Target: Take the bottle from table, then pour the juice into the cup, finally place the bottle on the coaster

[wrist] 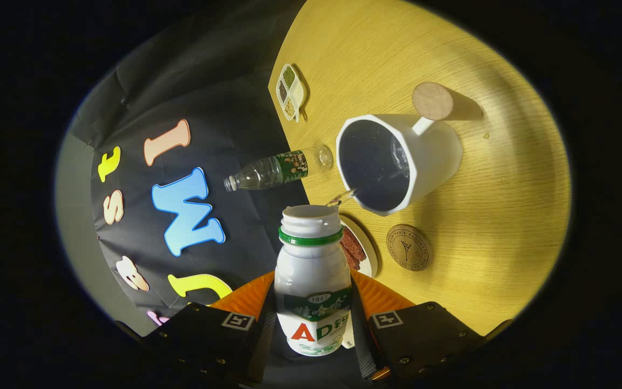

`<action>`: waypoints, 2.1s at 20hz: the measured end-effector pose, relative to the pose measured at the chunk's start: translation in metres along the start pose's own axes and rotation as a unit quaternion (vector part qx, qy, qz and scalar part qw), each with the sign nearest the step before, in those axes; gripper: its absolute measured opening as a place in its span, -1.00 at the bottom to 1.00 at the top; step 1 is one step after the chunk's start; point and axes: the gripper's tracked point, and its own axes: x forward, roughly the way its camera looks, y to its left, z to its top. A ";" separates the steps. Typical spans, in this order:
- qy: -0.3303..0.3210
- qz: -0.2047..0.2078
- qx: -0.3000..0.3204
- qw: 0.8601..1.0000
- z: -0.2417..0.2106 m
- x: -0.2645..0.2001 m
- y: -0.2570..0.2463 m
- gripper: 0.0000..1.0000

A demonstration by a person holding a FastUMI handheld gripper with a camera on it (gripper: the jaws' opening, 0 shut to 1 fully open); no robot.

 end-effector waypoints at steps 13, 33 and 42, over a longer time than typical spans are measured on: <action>0.001 -0.008 0.028 1.000 -0.003 0.005 0.002 0.28; -0.018 -0.019 0.082 0.996 0.007 0.006 0.008 0.28; -0.026 -0.018 0.105 0.994 0.017 0.002 0.007 0.28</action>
